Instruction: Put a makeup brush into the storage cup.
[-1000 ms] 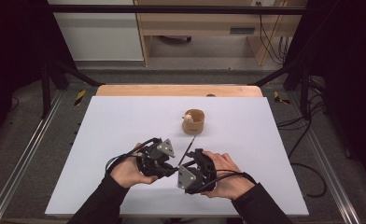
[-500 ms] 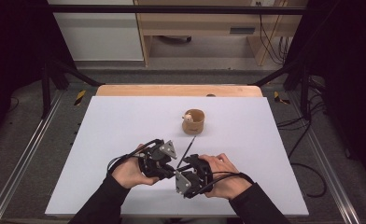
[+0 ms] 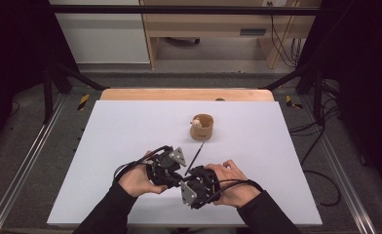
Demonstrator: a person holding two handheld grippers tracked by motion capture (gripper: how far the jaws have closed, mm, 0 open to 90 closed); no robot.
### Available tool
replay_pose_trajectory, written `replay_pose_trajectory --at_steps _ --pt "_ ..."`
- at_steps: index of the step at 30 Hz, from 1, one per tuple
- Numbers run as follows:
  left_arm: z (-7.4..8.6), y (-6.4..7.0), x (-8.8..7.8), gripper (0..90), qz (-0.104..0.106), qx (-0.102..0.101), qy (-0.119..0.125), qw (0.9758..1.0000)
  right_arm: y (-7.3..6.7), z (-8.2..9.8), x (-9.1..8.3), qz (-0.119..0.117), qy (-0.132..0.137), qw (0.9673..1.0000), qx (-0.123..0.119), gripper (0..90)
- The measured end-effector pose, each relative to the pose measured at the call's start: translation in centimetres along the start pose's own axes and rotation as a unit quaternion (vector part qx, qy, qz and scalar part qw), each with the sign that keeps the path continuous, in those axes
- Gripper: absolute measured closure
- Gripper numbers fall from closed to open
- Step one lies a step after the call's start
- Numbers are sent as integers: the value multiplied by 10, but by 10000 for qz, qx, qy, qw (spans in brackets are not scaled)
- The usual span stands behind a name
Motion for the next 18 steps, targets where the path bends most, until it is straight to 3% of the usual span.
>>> replay_pose_trajectory --at_steps 11,18 --pt "1 0 -1 783 -9 49 -4 10000 -2 -1 0 -103 -39 9999 -108 766" --pt "1 -1 -4 771 -5 37 166 9999 -2 1 -1 -186 11 9998 -47 788"
Point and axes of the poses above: each handheld gripper's, and its own axes: x roughly forward along the jaws, z roughly out of its underside, y roughly to its right, the point moved 4 cm from there along x, roughly forward along the jaws, and after that the axes turned 2 degrees about -x, right-handed, at the moved point
